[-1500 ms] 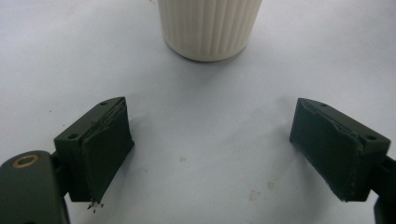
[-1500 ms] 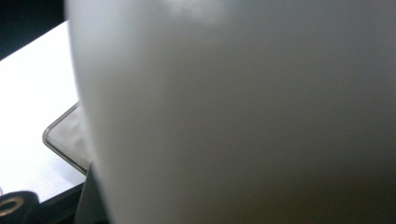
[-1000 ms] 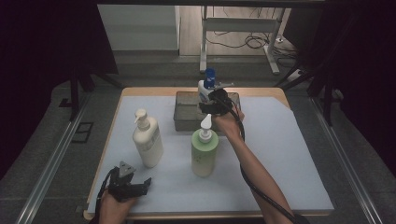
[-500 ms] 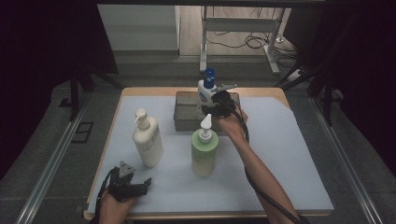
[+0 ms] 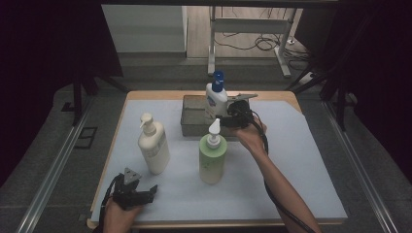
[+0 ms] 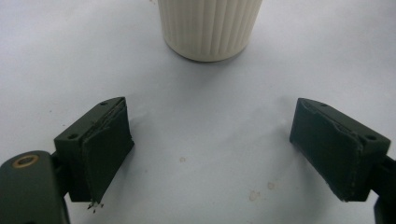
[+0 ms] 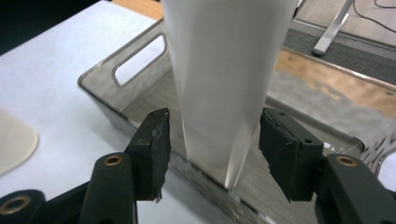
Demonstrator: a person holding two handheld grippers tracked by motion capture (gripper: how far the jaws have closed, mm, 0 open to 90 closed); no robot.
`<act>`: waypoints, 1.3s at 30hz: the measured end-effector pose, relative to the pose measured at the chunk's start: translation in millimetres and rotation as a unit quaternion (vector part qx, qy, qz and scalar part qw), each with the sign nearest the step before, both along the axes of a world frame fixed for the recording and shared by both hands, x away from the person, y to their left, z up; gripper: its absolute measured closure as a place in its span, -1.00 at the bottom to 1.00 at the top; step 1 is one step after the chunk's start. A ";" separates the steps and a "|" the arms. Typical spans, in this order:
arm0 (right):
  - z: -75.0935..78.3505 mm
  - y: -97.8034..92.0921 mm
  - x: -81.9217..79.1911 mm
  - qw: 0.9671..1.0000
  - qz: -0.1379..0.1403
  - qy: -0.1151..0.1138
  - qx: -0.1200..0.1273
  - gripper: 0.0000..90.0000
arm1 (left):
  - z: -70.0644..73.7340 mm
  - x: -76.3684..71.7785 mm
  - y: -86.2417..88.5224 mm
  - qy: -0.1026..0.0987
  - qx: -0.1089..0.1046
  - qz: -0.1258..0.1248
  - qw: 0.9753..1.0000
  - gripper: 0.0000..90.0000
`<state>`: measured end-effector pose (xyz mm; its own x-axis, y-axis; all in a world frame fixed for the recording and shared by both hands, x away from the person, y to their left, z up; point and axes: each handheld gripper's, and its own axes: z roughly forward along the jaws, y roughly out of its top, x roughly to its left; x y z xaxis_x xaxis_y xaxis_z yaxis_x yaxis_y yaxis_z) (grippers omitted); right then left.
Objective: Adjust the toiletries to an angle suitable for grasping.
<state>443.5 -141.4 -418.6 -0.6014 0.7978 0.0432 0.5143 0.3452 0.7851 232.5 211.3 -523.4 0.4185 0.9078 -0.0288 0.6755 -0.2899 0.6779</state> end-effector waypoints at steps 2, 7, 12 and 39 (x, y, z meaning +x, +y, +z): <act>-0.7 -3.8 -3.2 1.000 0.005 0.000 -0.004 -0.03 | 0.0 0.0 0.0 0.000 0.000 0.000 1.000 -0.73; -2.0 -16.3 -8.6 1.000 0.005 0.006 -0.004 0.06 | 0.0 0.0 -0.2 0.000 0.000 0.001 1.000 -0.73; -5.3 -30.5 -7.4 1.000 -0.010 0.018 -0.003 0.24 | 0.0 0.0 -0.3 0.000 0.000 0.001 1.000 -0.73; -27.0 -11.6 42.0 0.997 -0.069 0.028 -0.028 0.95 | 0.0 0.2 -0.1 0.000 0.000 0.001 1.000 -0.73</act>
<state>485.6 -153.0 -445.6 -0.4845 0.8744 0.0257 0.6017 0.3118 0.7353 232.7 211.1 -523.4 0.4165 0.9087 -0.0285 0.6767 -0.2889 0.6772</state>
